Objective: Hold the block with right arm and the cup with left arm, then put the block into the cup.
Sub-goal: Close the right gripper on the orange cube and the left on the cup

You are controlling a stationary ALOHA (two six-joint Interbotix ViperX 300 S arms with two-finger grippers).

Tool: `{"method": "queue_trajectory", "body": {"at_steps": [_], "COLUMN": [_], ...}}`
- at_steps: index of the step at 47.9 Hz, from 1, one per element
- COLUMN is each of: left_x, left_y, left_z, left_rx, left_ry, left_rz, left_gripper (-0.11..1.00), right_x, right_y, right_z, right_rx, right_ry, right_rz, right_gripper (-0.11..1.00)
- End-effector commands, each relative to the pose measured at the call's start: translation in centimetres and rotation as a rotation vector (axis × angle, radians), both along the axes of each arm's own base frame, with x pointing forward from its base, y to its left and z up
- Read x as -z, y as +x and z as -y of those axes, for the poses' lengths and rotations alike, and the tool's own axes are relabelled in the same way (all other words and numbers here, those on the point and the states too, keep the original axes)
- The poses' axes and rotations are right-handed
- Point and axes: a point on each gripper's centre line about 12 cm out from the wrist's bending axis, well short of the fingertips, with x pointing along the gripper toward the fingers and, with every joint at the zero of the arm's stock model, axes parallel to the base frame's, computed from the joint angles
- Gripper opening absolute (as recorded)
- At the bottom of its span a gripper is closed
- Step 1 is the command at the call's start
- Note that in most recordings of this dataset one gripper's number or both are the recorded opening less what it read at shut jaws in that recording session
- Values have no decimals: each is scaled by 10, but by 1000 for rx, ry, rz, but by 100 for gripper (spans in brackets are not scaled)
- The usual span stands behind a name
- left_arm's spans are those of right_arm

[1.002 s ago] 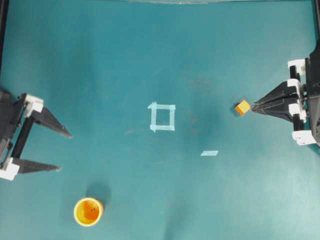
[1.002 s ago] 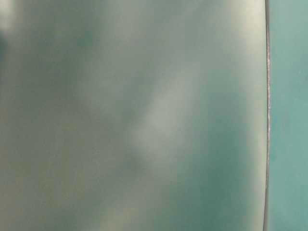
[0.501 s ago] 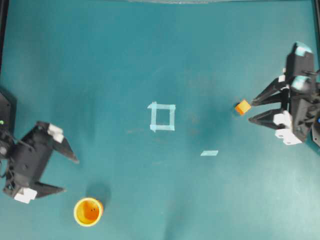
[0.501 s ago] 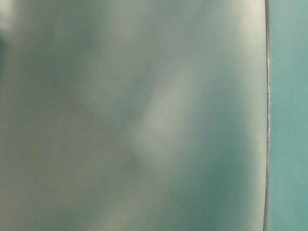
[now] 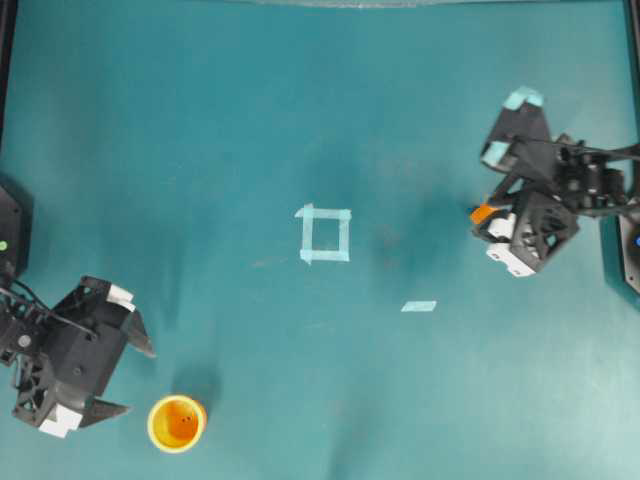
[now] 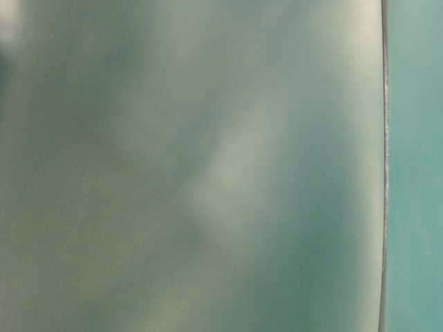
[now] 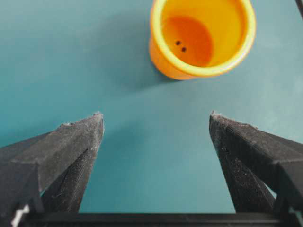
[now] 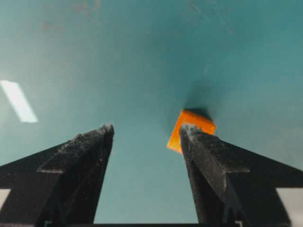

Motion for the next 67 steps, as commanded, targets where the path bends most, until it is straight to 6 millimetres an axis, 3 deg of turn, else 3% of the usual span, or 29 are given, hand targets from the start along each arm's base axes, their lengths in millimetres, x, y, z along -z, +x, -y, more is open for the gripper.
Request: {"method": "queue_trajectory", "body": {"at_steps": [1, 26, 55, 67], "left_x": [-7, 18, 28, 50], "left_y": [8, 26, 42, 47], "left_z": [8, 16, 30, 39], "left_rx": [12, 4, -5, -56], "left_ry": [-16, -40, -141, -194], "left_rz": [30, 67, 185, 139], "left_gripper": [87, 87, 87, 87], "right_x": [-5, 13, 28, 30], "right_y": [9, 0, -4, -1], "right_z": [3, 21, 17, 17], "right_rx": [7, 142, 148, 143], "right_ry": [-5, -8, 4, 4], "right_rz": [-3, -134, -189, -169], "right_gripper": [60, 61, 61, 61]}}
